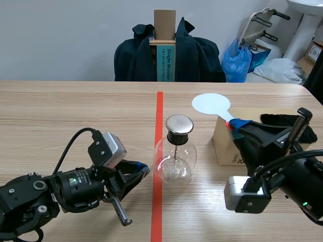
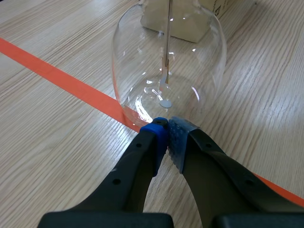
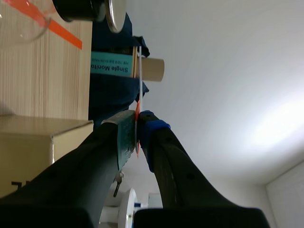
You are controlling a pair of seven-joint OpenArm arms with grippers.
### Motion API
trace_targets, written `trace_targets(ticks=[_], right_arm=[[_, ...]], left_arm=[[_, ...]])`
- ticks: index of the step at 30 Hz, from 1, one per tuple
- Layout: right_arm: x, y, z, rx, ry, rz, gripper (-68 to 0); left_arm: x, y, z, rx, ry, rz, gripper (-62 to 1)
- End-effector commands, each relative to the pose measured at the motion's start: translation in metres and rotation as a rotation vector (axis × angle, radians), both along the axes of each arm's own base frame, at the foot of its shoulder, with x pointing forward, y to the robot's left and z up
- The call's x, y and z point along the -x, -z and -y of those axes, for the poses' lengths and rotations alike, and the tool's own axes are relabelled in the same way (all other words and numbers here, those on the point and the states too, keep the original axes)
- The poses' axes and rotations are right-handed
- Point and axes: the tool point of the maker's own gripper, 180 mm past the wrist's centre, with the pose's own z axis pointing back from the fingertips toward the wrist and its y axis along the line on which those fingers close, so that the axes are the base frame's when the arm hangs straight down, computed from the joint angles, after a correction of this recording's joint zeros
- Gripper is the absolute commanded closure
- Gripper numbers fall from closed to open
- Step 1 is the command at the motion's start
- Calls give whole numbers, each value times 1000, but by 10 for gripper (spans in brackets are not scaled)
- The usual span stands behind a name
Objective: Do the electroscope experiment.
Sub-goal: 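Move the plate toward and away from the electroscope, then hold the plate still at the electroscope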
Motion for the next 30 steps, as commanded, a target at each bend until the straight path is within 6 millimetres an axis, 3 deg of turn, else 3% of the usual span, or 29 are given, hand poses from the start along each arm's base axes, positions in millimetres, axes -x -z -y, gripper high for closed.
trace_targets(ticks=[1,9,30], right_arm=[[2,-5,-1,3,-23,20,-8],[14,-7,-14,-24,-121,15,-8],[15,-7,-15,-24,-130,14,-8]], left_arm=[[-6,-14,6,38,2,32,-15],[-6,-14,6,38,2,32,-15],[-6,-14,6,38,2,32,-15]])
